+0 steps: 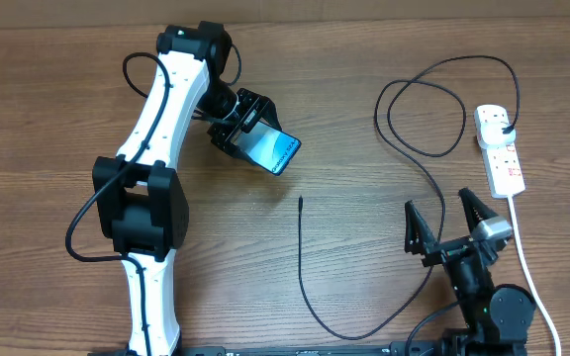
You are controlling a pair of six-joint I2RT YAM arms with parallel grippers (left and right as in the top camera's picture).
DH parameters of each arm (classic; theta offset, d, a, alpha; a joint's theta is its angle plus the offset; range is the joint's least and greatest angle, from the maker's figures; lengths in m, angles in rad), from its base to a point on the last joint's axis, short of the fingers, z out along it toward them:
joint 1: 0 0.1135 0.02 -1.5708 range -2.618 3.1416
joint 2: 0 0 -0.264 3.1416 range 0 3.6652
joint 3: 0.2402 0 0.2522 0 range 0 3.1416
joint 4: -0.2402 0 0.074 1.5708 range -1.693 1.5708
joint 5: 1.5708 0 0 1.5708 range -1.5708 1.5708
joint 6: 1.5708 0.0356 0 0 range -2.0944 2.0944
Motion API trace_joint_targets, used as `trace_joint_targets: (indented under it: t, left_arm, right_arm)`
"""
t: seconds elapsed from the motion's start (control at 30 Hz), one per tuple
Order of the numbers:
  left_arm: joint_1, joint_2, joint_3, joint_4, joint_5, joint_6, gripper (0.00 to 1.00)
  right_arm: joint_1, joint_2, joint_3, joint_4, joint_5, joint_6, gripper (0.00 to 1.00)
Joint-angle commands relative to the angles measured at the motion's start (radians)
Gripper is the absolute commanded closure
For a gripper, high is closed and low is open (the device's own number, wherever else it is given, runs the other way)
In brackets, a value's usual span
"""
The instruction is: Plug charger to phone and switch on socket
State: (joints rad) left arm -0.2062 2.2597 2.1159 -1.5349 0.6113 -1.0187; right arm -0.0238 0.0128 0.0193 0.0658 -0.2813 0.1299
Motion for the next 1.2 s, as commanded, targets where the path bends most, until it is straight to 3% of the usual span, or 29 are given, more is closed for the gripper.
trace_joint_targets:
  t: [0.0,0.3,0.5,0.57,0.63,0.77,1.0,1.17]
  left_arm:
    - [-0.002,-0.005,0.028,-0.005,0.007,-0.006,0.96]
    - [-0.002,-0.005,0.028,-0.005,0.007,-0.007,0.96]
    - [-0.002,-0.005,0.028,-0.005,0.007,-0.011,0.96]
    - [-0.002,-0.005,0.028,-0.005,0.007,-0.013,0.96]
    - [-0.002,-0.005,0.028,-0.005,0.007,-0.018,0.96]
    - [-0.002,-0.005,0.028,-0.005,0.007,-0.018,0.96]
    - [-0.002,-0.005,0.028,-0.005,0.008,-0.018,0.96]
    - [-0.002,-0.005,0.028,-0.005,0.009,-0.019,0.96]
  right_arm:
    - [0.006,-0.01,0.041,-0.003,-0.002,0.101,0.0]
    - [0.001,0.079,0.273,-0.248,0.101,0.162,0.0]
    - [0.001,0.319,0.504,-0.401,0.101,0.163,0.0]
    - [0.001,0.478,0.645,-0.526,0.071,0.163,0.0]
    - [0.001,0.662,0.796,-0.649,-0.026,0.163,0.0]
    - [0.001,0.884,0.951,-0.734,-0.297,0.163,0.0]
    - [0.002,1.202,1.03,-0.59,-0.879,0.163,0.0]
    - [0.002,1.353,1.03,-0.532,-0.944,0.163,0.0]
